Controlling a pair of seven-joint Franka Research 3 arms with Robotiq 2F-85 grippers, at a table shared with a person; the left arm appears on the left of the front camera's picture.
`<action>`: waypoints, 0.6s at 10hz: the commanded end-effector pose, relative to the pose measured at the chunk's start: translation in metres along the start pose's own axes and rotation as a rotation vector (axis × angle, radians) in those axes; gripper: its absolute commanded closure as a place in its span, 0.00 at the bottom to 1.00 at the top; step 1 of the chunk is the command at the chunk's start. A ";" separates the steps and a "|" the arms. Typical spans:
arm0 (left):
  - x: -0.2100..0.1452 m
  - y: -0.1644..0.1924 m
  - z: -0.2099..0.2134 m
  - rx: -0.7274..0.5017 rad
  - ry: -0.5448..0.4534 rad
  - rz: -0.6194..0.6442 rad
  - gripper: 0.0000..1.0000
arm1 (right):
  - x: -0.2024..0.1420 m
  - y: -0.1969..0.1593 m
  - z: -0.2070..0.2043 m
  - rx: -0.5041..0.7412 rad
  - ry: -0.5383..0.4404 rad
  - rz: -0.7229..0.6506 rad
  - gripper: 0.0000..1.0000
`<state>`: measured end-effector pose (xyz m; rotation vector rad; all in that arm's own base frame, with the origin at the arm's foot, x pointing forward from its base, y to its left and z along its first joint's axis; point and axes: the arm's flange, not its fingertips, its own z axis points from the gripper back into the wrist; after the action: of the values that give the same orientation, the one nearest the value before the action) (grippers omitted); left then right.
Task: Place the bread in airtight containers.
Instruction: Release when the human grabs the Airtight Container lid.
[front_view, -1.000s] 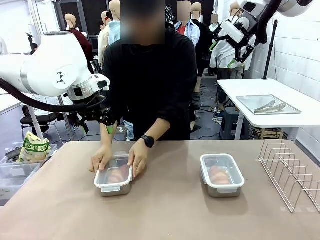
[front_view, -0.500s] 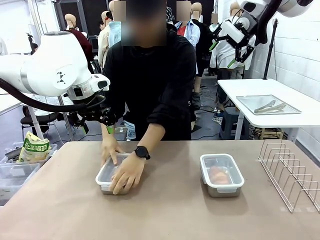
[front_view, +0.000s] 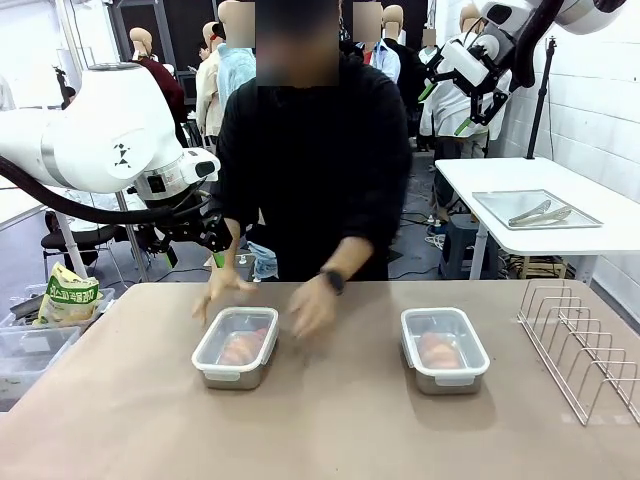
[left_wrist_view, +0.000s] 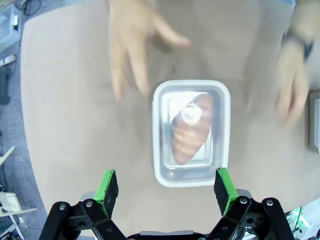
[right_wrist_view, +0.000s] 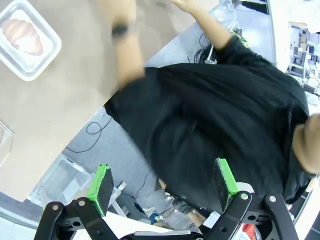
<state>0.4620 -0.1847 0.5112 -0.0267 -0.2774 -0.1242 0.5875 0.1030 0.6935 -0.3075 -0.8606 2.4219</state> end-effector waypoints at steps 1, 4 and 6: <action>0.000 0.000 0.001 0.017 0.000 0.006 0.00 | 0.000 0.000 0.000 -0.003 0.005 0.002 0.00; 0.000 0.000 0.001 0.017 0.000 0.006 0.00 | 0.000 0.000 0.000 -0.003 0.005 0.002 0.00; 0.000 0.000 0.001 0.017 0.000 0.006 0.00 | 0.000 0.000 0.000 -0.003 0.005 0.002 0.00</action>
<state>0.4620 -0.1847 0.5112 -0.0267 -0.2774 -0.1242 0.5875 0.1030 0.6935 -0.3075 -0.8606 2.4219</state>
